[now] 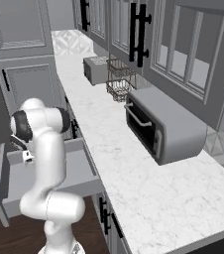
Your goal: Take a straw from the drawer in front and place it inside the glass cup on the dining counter.
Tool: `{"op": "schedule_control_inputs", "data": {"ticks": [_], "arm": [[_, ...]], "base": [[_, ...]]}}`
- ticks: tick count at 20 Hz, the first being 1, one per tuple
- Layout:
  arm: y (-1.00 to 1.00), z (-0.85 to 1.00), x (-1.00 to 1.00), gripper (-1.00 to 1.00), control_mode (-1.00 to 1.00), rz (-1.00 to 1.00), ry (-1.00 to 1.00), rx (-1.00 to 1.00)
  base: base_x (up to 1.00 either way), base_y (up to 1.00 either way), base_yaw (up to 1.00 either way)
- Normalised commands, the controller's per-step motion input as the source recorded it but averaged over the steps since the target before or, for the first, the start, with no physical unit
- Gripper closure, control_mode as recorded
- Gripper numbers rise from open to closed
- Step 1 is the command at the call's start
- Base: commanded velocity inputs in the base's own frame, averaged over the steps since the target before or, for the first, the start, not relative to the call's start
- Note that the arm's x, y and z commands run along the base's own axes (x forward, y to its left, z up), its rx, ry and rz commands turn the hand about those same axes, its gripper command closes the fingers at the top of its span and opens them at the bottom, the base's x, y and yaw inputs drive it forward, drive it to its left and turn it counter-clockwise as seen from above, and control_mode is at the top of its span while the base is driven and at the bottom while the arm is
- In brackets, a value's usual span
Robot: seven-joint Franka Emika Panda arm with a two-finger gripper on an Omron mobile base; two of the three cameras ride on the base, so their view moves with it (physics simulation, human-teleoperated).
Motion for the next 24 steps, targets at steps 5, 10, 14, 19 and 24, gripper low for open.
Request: {"op": "schedule_control_inputs", "data": {"ticks": [5,10,14,19,24], "arm": [[-0.02,1.00,-0.55,1.00,-1.00,0.11,-0.20,0.01],[-0.11,1.00,-0.02,1.00,-1.00,0.20,-0.16,0.03],[-0.18,1.00,0.21,1.00,-1.00,0.40,-0.10,0.03],[-0.02,1.00,0.28,1.00,-1.00,0.38,-0.03,0.00],[0.00,1.00,0.40,1.00,-1.00,0.27,0.00,-0.02]], "base": [[0.00,0.00,0.00],[0.00,0.00,0.00],[0.00,0.00,0.00],[0.00,0.00,0.00],[0.00,0.00,0.00]]}}
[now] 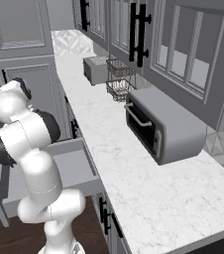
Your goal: Take a straw from the drawer in front and place it inside the glass cup on the dining counter.
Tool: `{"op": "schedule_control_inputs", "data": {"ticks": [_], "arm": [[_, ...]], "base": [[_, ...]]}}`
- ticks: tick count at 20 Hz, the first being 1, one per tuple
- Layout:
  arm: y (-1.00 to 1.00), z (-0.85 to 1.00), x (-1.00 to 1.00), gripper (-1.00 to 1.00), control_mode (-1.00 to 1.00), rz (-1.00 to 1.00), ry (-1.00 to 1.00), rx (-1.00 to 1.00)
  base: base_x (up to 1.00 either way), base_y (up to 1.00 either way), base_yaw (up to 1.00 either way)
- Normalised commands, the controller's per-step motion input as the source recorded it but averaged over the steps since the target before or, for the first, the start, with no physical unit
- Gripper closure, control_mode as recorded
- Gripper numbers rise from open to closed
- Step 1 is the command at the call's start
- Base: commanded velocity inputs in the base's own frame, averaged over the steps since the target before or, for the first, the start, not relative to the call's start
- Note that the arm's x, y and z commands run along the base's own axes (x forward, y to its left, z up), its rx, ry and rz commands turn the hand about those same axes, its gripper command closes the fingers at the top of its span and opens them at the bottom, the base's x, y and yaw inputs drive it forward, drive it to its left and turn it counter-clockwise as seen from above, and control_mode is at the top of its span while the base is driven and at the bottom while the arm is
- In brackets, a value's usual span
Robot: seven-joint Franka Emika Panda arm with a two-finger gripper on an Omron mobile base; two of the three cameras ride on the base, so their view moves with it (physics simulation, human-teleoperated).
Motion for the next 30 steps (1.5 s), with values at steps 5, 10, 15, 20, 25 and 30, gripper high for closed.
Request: {"op": "schedule_control_inputs", "data": {"ticks": [5,10,15,20,25,30], "arm": [[-0.01,1.00,0.09,1.00,-1.00,0.32,-0.19,-0.24],[-0.13,1.00,0.00,1.00,-1.00,0.37,-0.28,-0.41],[-0.24,0.96,0.00,1.00,-1.00,0.38,-0.38,-0.53],[-0.18,0.83,-0.06,1.00,-1.00,0.40,-0.53,-0.63],[-0.04,0.53,-0.30,1.00,-1.00,0.46,-0.62,-0.74],[-0.34,0.73,-0.08,1.00,-1.00,0.38,-0.45,-0.61]], "base": [[0.00,0.00,0.00],[0.00,0.00,0.00],[0.00,0.00,0.00],[0.00,0.00,0.00],[0.00,0.00,0.00],[0.00,0.00,0.00]]}}
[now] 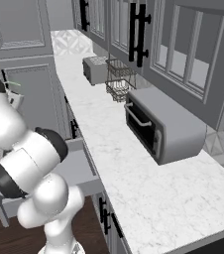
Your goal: Take a straw from the drawer in front and place it inside the glass cup on the dining counter.
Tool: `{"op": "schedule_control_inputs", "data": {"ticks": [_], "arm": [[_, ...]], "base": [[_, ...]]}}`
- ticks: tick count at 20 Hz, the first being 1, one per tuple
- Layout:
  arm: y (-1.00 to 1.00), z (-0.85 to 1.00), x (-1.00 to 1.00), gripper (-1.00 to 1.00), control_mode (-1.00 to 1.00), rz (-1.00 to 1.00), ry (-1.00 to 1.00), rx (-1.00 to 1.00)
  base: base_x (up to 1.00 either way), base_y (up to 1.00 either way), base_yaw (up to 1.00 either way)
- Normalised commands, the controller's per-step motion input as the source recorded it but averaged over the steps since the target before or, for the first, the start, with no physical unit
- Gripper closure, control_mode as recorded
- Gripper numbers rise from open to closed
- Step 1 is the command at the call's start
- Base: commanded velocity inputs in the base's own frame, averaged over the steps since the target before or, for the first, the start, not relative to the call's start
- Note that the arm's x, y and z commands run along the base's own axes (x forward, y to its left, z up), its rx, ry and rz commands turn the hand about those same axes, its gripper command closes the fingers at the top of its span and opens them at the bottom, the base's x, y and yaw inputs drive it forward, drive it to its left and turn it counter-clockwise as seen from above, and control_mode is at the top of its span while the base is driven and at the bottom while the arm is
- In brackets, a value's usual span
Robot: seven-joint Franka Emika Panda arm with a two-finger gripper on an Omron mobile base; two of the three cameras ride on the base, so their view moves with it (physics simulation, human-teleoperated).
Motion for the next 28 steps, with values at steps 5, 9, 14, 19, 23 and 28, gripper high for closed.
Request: {"op": "schedule_control_inputs", "data": {"ticks": [5,9,14,19,23,28], "arm": [[-0.50,0.98,0.05,1.00,-1.00,0.30,-0.33,-0.48],[-0.51,0.99,0.07,1.00,-1.00,0.27,-0.25,-0.42],[-0.44,0.76,-0.05,1.00,-1.00,0.17,-0.19,-0.44],[-0.43,0.30,-0.50,1.00,-1.00,-0.01,-0.04,-0.24],[-0.42,0.22,-0.67,1.00,-1.00,-0.13,0.00,-0.01],[-0.17,0.06,-0.96,1.00,-1.00,-0.22,0.00,0.01]], "base": [[0.00,0.00,0.00],[0.00,0.00,0.00],[0.00,0.00,0.00],[0.00,0.00,0.00],[0.00,0.00,0.00],[0.00,0.00,0.00]]}}
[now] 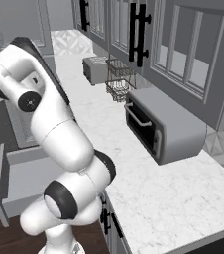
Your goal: Take a straw from the drawer in front and place it inside the glass cup on the dining counter.
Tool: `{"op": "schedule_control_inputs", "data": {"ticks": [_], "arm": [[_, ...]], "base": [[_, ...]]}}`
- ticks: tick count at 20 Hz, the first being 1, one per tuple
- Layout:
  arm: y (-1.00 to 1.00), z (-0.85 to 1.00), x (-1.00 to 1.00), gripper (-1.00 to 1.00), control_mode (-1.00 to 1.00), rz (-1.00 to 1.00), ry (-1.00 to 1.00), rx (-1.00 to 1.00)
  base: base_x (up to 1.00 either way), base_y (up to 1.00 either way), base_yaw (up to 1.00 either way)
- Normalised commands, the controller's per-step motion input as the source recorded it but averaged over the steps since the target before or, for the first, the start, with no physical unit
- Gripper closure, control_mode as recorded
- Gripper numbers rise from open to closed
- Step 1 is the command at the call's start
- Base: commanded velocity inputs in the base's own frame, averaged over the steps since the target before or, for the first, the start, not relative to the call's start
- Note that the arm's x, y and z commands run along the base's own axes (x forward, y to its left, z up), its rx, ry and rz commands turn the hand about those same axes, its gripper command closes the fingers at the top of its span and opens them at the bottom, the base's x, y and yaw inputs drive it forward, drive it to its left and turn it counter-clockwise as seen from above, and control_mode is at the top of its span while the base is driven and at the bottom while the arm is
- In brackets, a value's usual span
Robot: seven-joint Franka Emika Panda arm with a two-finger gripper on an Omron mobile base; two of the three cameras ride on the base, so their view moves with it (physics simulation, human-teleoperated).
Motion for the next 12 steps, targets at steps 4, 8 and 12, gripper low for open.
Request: {"op": "schedule_control_inputs", "data": {"ticks": [4,8,12], "arm": [[-0.05,-0.04,-0.70,1.00,-1.00,-0.25,0.06,0.00],[0.00,-0.08,-0.02,1.00,-1.00,-0.16,0.10,-0.01],[0.00,0.00,0.00,1.00,1.00,-0.02,0.02,0.00]], "base": [[0.00,0.00,0.00],[0.00,0.00,0.00],[-0.36,0.05,-0.06]]}}
